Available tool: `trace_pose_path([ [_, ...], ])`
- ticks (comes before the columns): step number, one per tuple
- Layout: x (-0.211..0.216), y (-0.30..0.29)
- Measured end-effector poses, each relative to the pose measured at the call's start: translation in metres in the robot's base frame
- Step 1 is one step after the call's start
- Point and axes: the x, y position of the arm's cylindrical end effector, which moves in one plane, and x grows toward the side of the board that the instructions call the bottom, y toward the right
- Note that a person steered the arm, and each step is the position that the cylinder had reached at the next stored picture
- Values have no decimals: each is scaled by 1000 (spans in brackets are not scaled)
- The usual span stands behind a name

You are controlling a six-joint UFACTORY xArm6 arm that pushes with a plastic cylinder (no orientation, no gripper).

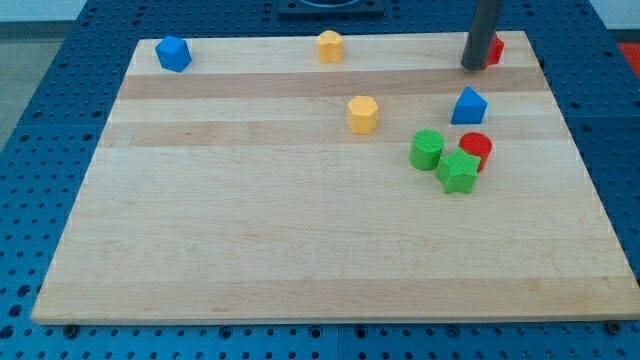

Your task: Push the triangle into the red circle

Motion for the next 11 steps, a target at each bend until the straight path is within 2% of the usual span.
trace_pose_path([
  [2,2,-8],
  [4,33,-30],
  [6,56,-20],
  [9,134,25],
  [11,204,27],
])
